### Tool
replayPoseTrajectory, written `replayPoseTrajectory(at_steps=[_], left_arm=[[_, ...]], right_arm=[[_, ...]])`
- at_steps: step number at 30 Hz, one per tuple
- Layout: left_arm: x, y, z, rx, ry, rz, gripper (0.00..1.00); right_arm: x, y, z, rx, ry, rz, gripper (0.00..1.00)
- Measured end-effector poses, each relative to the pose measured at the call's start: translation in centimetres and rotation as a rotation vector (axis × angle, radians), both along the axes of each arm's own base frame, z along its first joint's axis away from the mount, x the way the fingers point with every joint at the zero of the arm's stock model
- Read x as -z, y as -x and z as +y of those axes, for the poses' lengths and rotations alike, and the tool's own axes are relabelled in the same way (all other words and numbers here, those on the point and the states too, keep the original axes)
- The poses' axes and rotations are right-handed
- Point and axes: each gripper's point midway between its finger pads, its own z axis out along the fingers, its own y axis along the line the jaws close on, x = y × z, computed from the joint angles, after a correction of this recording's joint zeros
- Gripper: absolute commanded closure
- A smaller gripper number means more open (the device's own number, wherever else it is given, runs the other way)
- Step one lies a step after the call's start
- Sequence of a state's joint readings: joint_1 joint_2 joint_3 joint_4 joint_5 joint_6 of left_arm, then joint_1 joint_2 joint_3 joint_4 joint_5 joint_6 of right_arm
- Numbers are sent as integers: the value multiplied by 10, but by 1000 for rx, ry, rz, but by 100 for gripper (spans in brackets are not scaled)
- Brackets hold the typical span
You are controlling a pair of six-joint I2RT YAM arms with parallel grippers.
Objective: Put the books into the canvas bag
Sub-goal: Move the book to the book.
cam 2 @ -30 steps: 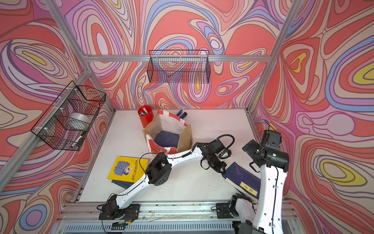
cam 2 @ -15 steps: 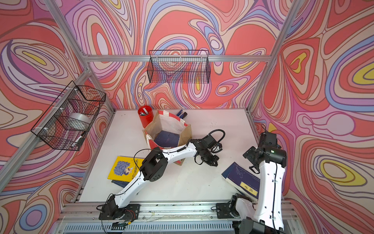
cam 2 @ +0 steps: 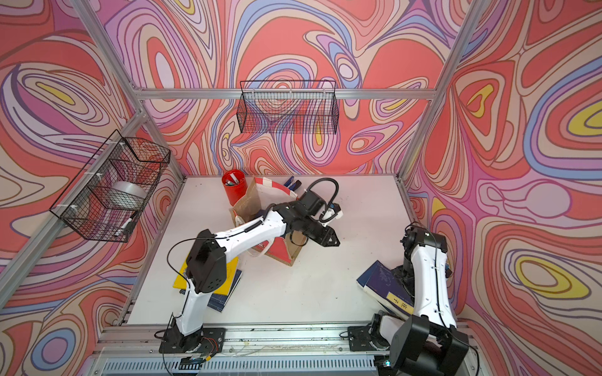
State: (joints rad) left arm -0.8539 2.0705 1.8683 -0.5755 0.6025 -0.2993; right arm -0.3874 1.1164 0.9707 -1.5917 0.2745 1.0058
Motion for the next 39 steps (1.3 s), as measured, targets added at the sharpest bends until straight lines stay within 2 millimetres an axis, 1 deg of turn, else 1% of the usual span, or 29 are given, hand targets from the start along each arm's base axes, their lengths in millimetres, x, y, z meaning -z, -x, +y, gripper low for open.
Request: replayPoseTrajectory(at_steps=[1,2,4,5,8,11,15,17,19,20,23,27,29,32,36,38,39], left_arm=[[-15,-6,7,-12,23,-27,45],[-28,-12,12,-23,42,-50,42],[-38,-16,17,-29,60,-62,39],[-39,-16,17,-24,68,-60,37],[-31,-12,13,-1,70,-27,35],[-24,-11,11,9,68,-4,34],[-25,-16,15,1,78,6,34],[-25,-20,18,-6,79,12,34],[-26,-23,20,-13,82,13,34],[-27,-24,21,-14,84,12,34],[-27,-26,22,-18,83,13,33],[-30,-26,22,-18,87,11,32],[-31,-26,22,-16,92,15,32],[-32,-25,21,-15,94,21,32],[-31,-25,22,-16,91,27,32],[-30,-24,22,-16,87,30,32],[-29,-24,23,-17,85,32,32]], right_arm=[[1,1,2,26,4,-17,6],[3,1,3,48,6,-36,5],[10,2,7,81,1,-59,4],[14,1,8,97,-2,-65,3],[30,-2,9,122,-12,-76,2],[41,-4,8,138,-24,-32,1],[56,-21,3,138,-50,-22,2],[69,-32,5,136,-85,-32,3],[86,-36,10,136,-126,-33,3],[90,-37,12,137,-139,-32,4],[94,-39,14,143,-149,-65,6],[96,-42,15,126,-150,-91,6],[97,-49,20,96,-159,-109,4],[99,-65,31,13,-165,-121,4],[99,-86,46,-86,-154,-88,3],[100,-103,56,-125,-168,-111,3],[105,-118,65,-151,-193,-151,3]])
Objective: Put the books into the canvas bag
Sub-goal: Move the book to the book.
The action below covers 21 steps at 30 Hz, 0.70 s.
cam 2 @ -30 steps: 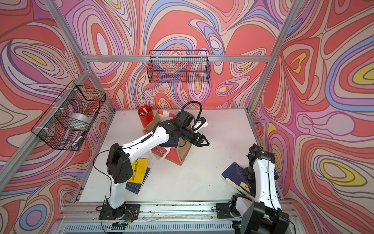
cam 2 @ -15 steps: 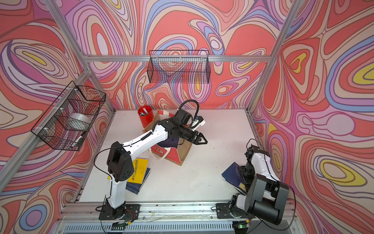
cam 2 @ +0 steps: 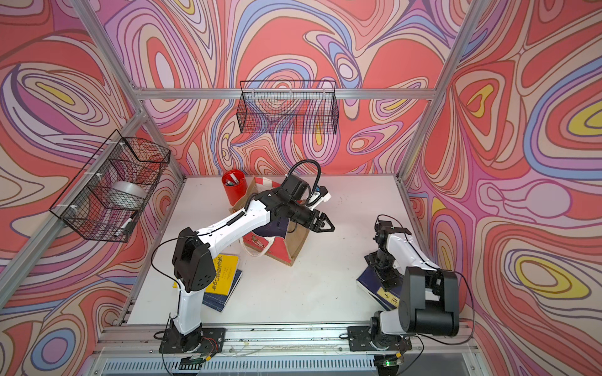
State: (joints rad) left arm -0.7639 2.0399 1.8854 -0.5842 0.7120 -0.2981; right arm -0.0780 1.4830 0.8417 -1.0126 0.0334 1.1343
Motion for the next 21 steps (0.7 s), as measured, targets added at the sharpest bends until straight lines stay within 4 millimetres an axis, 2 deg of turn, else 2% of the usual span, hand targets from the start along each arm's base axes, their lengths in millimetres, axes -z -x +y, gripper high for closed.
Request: replayPoseTrajectory(at_steps=[2,11,13,15,19,21], left_arm=[[1,0,1,-1,-5,2,32],[2,1,1,-1,-10,3,31],[3,1,1,1,-9,7,31],[3,1,1,3,-9,11,31],[5,3,0,10,-5,25,31],[5,4,-1,16,0,36,31]], right_arm=[[7,-6,9,-48,-3,26,3],[2,-13,17,-105,-23,13,3],[-2,-21,20,-136,-33,-18,2],[-9,-37,20,-172,-27,-82,1],[-40,-74,6,-207,34,-234,2],[-50,-79,-17,-164,65,-260,2]])
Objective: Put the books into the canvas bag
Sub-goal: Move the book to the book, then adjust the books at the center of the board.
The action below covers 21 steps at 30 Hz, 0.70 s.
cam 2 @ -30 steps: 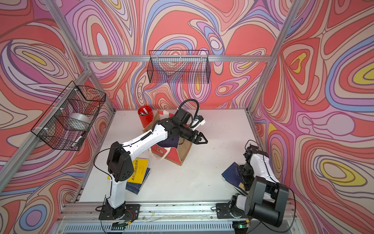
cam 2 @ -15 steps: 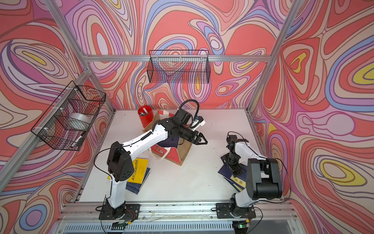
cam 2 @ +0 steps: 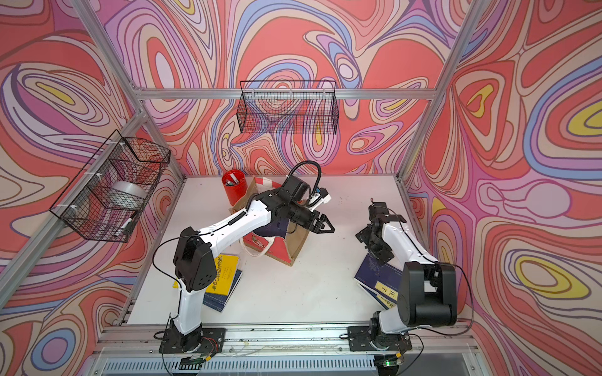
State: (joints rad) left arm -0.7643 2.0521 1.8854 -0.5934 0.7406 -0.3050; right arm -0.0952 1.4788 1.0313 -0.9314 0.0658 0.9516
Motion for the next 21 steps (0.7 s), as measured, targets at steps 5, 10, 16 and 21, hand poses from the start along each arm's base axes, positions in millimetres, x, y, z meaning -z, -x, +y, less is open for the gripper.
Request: replayPoseTrajectory(at_steps=[5,10,16,21], left_arm=[[1,2,-2,5,6,10,30],[1,2,-2,6,6,9,30],[1,2,-2,8,6,7,30],[1,2,-2,8,6,7,30]], right_arm=[[18,37,-55,200,1,94,2],[35,92,-82,400,-27,172,3],[10,131,-133,632,53,126,3],[-4,155,-147,711,121,158,5]])
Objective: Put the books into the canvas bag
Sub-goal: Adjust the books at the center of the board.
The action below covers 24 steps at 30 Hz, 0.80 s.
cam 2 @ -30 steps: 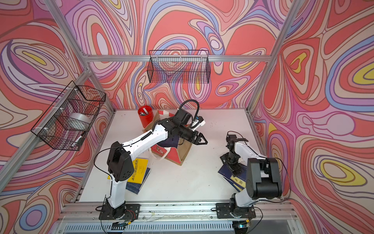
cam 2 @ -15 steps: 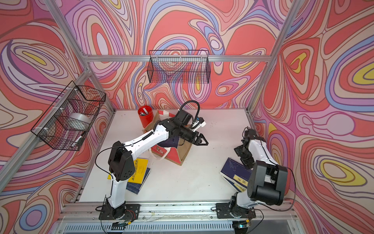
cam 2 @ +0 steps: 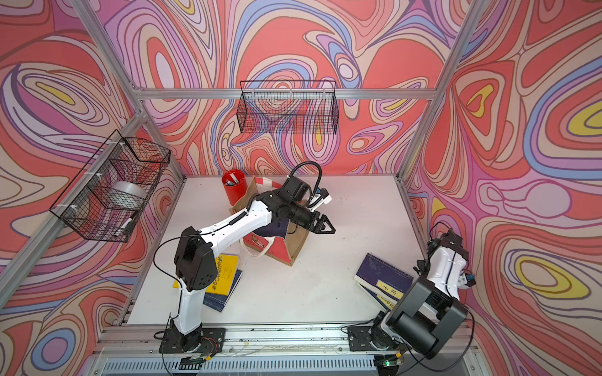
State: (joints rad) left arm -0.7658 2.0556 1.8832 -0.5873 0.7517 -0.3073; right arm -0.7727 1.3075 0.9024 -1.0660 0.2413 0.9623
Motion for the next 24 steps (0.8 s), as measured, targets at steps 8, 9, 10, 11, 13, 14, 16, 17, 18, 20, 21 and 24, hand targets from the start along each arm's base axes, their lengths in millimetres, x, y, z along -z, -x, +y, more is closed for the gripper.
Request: replayPoseTrajectory(at_steps=[8,9,10,11,13,14,16,17,18,20,21,24], left_arm=[[0,0,0,0,0,0,30],[0,0,0,0,0,0,30],[1,0,0,0,-2,1,30],[2,1,1,0,-4,4,30],[5,1,1,0,-9,9,30],[6,2,2,0,-12,11,30],[6,2,2,1,-12,12,30],[6,2,2,1,-11,12,30],[6,2,2,1,-12,12,30],[6,2,2,1,-12,12,30],[6,2,2,1,-12,12,30],[7,2,2,0,-13,13,30]], right_arm=[[47,19,36,37,-128,14,4],[52,19,39,45,-132,2,4],[58,18,42,53,-132,-25,3],[62,18,44,64,-124,-55,3],[64,13,45,72,-96,-118,3],[66,12,45,75,-84,-140,3],[70,8,45,69,-78,-165,2],[71,6,44,61,-78,-169,2],[70,5,42,53,-76,-173,2],[71,-1,40,30,-78,-186,2],[71,-4,39,18,-75,-198,2],[69,-20,32,-18,-55,-269,2]])
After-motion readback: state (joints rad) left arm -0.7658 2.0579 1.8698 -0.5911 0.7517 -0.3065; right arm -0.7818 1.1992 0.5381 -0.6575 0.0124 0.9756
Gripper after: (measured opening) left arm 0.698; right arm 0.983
